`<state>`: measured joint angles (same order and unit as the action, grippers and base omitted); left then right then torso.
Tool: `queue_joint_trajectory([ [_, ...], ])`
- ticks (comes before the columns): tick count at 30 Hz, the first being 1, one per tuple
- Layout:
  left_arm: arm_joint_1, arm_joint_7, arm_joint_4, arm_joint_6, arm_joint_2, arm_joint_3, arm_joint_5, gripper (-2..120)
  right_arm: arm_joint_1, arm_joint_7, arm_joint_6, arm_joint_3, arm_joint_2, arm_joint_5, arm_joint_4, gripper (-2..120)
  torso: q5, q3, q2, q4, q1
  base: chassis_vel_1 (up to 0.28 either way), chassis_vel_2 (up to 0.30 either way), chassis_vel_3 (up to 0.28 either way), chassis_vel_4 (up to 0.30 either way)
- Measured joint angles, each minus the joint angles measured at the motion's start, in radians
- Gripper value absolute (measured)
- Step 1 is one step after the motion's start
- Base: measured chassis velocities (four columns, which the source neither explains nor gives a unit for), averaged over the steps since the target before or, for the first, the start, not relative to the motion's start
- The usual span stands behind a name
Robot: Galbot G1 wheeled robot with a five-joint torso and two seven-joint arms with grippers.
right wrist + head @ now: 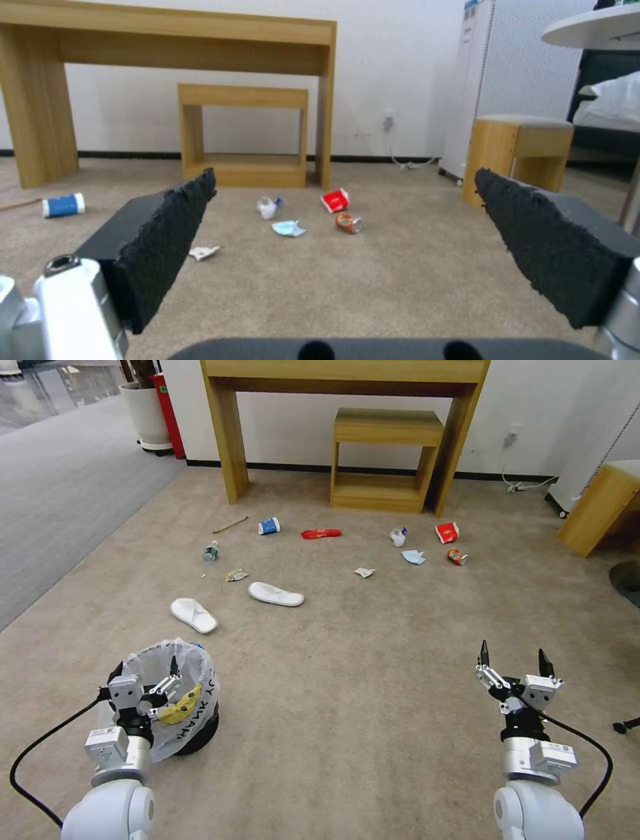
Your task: Pick up the trash bin and place the garbage on the floor into it.
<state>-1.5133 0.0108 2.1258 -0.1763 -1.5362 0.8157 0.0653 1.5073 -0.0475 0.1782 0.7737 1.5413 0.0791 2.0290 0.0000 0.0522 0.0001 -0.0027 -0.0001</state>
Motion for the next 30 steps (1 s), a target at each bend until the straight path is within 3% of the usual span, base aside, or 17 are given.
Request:
queue_joint_trajectory([
  [30, 0.0, 0.001, 0.001, 0.001, 0.004, 0.003, -0.001, 100, -0.007, 0.061, 0.016, 0.019, -0.003, 0.032, -0.006, 100, 0.0, 0.0, 0.0, 0.0, 0.0, 0.0, 0.0, 0.0, 0.0],
])
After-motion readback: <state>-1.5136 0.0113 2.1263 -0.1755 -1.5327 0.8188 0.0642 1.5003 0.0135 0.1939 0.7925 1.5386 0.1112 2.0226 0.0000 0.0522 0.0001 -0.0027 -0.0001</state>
